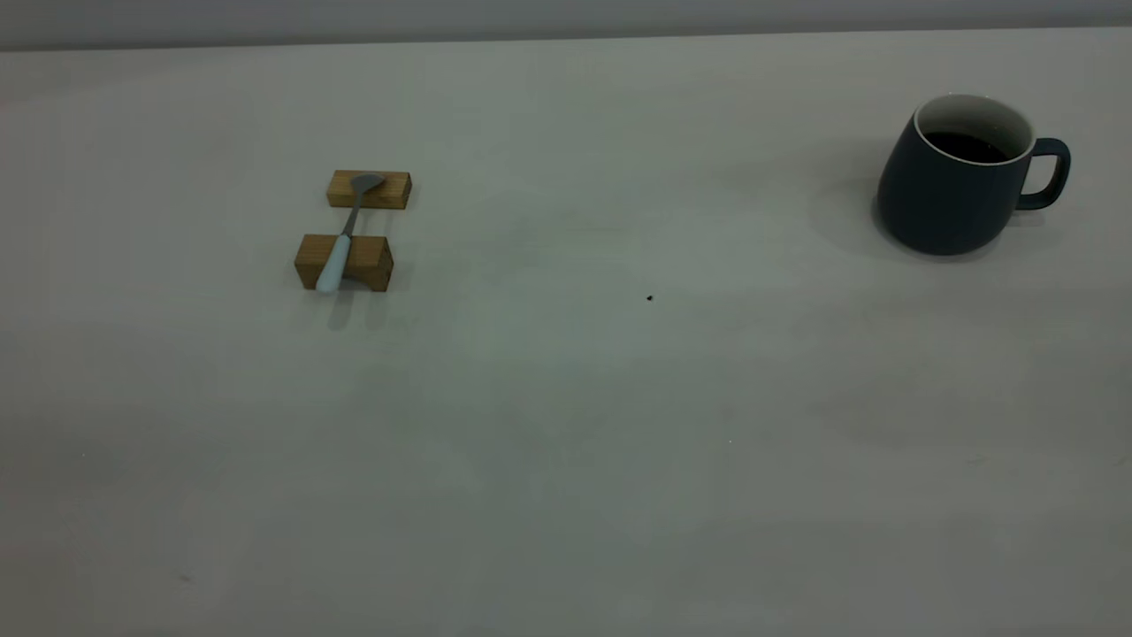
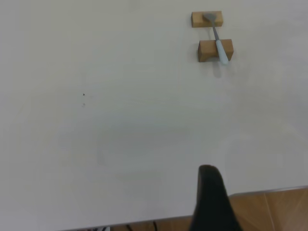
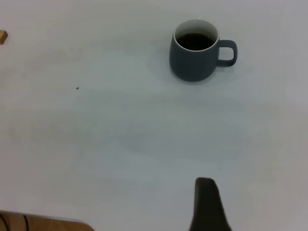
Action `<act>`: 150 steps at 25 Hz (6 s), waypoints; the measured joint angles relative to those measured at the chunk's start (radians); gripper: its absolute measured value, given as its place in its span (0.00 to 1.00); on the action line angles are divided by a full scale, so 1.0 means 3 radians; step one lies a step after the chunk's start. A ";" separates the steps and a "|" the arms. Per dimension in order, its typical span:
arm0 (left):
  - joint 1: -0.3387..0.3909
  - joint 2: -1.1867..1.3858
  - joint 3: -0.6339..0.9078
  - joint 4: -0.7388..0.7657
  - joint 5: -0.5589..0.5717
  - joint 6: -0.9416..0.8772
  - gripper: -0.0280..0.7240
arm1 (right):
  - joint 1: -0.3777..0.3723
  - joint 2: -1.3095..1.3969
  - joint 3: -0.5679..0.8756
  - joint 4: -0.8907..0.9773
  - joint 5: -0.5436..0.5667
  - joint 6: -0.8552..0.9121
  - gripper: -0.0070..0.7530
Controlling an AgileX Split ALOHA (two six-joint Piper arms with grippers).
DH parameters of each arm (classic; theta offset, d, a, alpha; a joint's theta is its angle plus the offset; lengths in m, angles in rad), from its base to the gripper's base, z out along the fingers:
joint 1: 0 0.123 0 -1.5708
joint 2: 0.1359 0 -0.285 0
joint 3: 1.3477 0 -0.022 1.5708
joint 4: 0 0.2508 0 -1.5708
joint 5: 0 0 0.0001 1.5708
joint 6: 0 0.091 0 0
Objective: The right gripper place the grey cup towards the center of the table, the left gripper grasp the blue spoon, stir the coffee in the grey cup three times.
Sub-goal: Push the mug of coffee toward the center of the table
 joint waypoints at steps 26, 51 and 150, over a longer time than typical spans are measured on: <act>0.0000 0.0000 0.0000 0.0000 0.0000 -0.0003 0.79 | 0.0000 0.0000 0.0000 0.0000 0.0000 0.0000 0.74; 0.0000 -0.0003 0.0000 0.0000 0.0000 -0.0003 0.79 | 0.0000 0.0176 -0.0055 0.0039 -0.0342 0.0021 0.69; 0.0000 -0.0003 0.0000 -0.0001 0.0000 0.0000 0.79 | -0.0618 0.7586 -0.2638 0.2622 -0.2581 -0.6695 0.72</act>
